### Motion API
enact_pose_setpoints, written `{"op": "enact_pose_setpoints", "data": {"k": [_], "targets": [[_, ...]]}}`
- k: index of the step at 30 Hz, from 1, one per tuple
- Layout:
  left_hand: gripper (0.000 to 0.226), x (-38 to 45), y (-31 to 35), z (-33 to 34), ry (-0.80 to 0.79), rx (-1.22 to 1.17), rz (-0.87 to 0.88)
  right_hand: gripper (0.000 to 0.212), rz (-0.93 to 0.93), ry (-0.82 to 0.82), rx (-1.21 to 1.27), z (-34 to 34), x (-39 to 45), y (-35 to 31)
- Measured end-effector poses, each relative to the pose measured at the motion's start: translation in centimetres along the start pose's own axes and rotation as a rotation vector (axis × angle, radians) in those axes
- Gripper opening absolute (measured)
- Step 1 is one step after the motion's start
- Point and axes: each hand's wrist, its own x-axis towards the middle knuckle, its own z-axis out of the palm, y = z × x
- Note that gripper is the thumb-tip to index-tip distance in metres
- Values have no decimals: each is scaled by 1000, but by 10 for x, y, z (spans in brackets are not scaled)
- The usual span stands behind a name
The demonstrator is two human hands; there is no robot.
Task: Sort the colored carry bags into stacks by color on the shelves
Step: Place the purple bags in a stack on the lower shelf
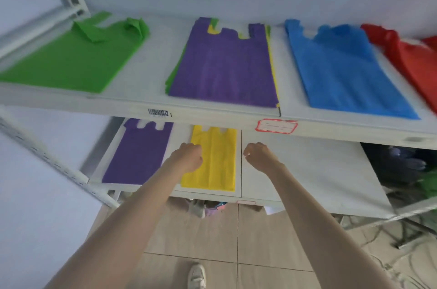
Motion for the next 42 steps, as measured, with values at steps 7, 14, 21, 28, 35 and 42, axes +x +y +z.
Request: {"op": "enact_pose_setpoints", "data": {"k": [7, 14, 21, 28, 35, 42], "targets": [[19, -46, 32, -108, -72, -54, 84, 19, -33, -240, -85, -90, -37, -50], [35, -22, 22, -195, 149, -191, 16, 32, 6, -61, 123, -183, -6, -98], [38, 38, -14, -192, 195, -213, -134, 35, 100, 170, 135, -208, 48, -89], [50, 90, -12, -193, 249, -411, -310, 18, 153, 159, 144, -205, 112, -72], [53, 135, -15, -202, 297, -569, -390, 43, 242, 260, 205, -216, 159, -77], [33, 158, -15, -213, 273, -702, -390, 32, 253, 258, 354, -219, 194, -71]]}}
